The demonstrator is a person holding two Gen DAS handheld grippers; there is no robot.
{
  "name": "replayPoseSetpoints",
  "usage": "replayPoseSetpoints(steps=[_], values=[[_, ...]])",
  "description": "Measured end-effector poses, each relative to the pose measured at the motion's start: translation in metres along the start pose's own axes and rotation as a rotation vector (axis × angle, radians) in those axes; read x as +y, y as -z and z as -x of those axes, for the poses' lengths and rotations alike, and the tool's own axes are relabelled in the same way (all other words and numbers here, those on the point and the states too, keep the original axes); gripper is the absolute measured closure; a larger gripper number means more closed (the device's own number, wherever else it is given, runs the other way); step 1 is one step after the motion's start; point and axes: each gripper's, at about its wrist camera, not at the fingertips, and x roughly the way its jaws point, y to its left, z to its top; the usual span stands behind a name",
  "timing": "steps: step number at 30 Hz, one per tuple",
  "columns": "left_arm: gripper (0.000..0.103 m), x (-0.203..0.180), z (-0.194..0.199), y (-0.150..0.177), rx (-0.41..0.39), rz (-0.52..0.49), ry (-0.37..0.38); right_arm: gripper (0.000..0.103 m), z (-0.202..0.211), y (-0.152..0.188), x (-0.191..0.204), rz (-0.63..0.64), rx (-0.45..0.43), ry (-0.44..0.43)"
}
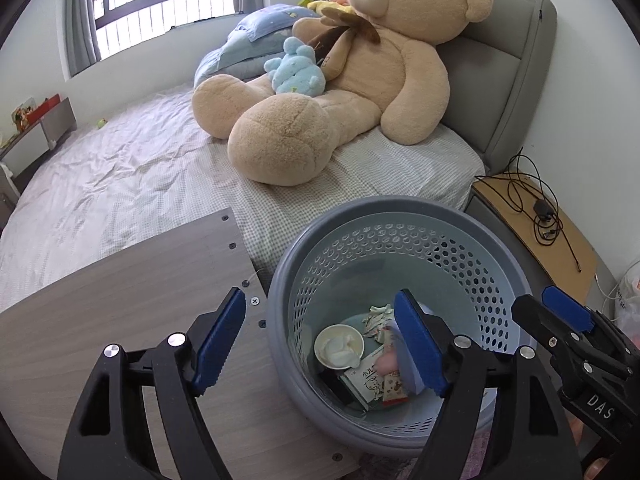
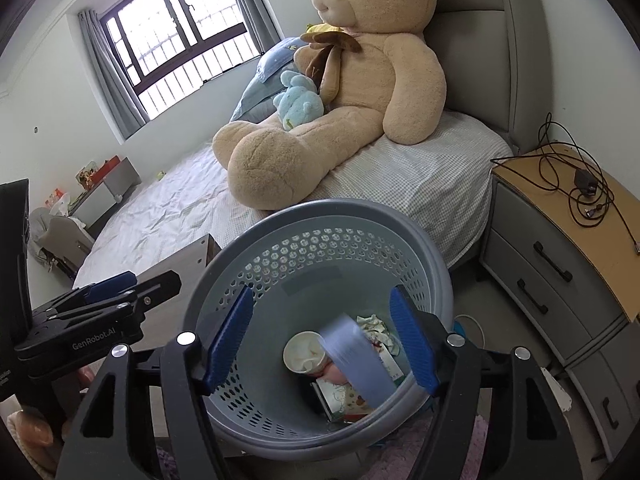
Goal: Collect trash
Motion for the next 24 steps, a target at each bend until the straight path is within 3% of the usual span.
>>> replayPoseSetpoints(steps=[11, 24], values=[[0.011, 0.0043, 0.0021, 0.0021, -0.012, 0.012, -0.054, 0.033, -0.0023, 0.0054, 0.0089, 0.032, 0.010, 0.036], [0.006, 0.0106, 0.0058, 0.0034, -0.016, 0.031, -0.071, 0.032, -0.0011, 0.0060, 0.0090, 0.037, 0.008, 0.049]])
